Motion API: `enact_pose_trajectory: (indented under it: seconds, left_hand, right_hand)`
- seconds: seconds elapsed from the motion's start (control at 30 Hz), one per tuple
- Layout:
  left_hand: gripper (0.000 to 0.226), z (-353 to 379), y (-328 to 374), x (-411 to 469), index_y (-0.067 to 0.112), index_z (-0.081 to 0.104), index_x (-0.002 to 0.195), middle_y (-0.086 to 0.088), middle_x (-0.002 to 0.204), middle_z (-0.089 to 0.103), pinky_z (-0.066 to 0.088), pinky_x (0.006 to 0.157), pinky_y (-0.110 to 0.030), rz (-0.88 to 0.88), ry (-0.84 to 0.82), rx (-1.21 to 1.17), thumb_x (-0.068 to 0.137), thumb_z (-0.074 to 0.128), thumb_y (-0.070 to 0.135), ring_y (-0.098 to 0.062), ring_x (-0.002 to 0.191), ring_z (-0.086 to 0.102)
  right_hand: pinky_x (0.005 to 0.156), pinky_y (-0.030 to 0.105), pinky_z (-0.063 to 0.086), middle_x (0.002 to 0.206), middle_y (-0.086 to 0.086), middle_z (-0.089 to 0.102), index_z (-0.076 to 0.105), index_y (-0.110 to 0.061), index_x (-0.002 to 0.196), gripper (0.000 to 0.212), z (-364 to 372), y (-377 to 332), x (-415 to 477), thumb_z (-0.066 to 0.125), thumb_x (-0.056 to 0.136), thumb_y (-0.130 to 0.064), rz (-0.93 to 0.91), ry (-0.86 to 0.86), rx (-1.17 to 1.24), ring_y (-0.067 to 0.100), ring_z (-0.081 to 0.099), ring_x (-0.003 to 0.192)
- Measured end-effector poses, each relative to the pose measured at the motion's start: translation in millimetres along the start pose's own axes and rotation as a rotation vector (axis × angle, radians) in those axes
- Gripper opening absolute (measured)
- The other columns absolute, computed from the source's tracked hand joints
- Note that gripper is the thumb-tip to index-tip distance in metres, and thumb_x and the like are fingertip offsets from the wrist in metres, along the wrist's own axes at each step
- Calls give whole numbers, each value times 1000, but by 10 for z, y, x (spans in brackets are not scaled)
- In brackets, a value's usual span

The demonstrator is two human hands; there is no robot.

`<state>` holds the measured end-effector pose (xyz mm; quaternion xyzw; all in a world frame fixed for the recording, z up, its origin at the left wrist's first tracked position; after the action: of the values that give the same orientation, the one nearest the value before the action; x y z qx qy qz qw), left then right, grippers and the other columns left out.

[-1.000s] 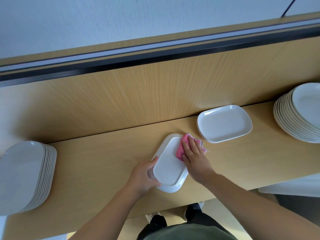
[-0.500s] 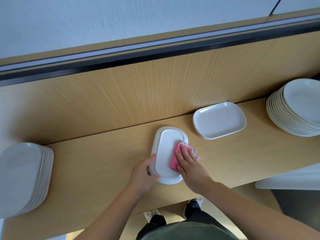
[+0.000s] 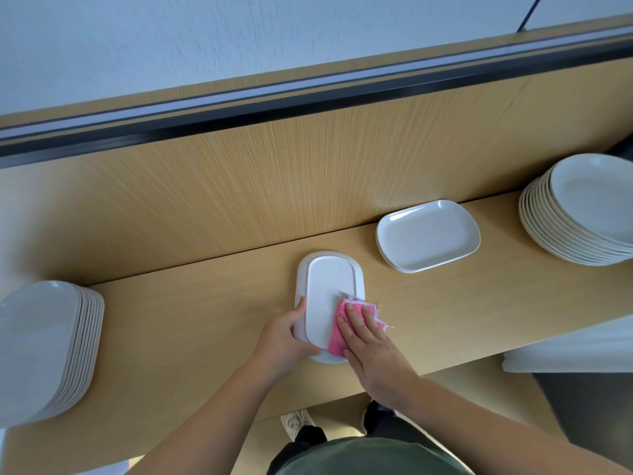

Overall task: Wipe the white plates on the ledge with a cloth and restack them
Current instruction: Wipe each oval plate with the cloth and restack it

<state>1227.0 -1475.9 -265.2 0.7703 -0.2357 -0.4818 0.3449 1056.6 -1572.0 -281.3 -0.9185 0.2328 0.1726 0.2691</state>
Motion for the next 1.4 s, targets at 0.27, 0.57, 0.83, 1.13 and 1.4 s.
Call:
enact_pose_trajectory:
  seconds: [0.27, 0.57, 0.83, 1.13, 1.4]
  left_hand:
    - [102, -9, 14, 21, 19, 33, 148, -1, 132, 58, 51, 90, -22, 7, -6, 46, 62, 83, -3, -10, 112, 57]
    - [101, 12, 41, -17, 18, 29, 149, 11, 139, 46, 44, 96, -16, 17, -22, 55, 65, 82, 0, -5, 121, 50]
    - [104, -8, 58, 28, 23, 28, 149, 6, 137, 53, 43, 104, -24, -8, -24, 59, 63, 84, 3, -6, 121, 52]
    - [105, 3, 76, 53, 20, 30, 149, 7, 136, 54, 43, 101, -20, 13, -33, 94, 61, 86, 5, -5, 120, 52]
    - [104, 5, 51, 89, 23, 37, 147, 3, 120, 66, 51, 85, -19, 41, -32, 88, 57, 85, 5, -11, 108, 62]
  right_hand:
    - [116, 36, -13, 155, -7, -28, -21, -31, 145, 72, -278, 51, 260, -15, 78, -56, -89, 14, -109, 23, -31, 141]
    - [121, 42, -2, 158, -6, -24, -11, -23, 154, 75, -577, 112, 604, -5, 88, -56, -48, -30, -142, 18, -28, 141]
    - [120, 44, -9, 163, -1, -10, -9, -16, 154, 68, -788, 69, 893, 11, 95, -44, -161, -33, -213, 27, -16, 148]
    - [120, 49, -9, 161, 4, -20, -17, -17, 152, 75, -668, 44, 889, 14, 92, -47, -106, -35, -176, 17, -30, 140]
    - [113, 36, -22, 154, -6, -27, -23, -22, 146, 75, -443, -28, 534, -3, 80, -51, -240, -34, -204, 21, -31, 141]
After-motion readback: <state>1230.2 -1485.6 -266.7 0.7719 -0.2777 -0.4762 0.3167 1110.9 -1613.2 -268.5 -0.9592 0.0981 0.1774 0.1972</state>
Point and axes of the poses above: each hand's wrist, its own x-axis towards the middle knuckle, its own z-axis out of the palm, y = z × x, the point moved 2 cm from there along x, towards the middle knuckle
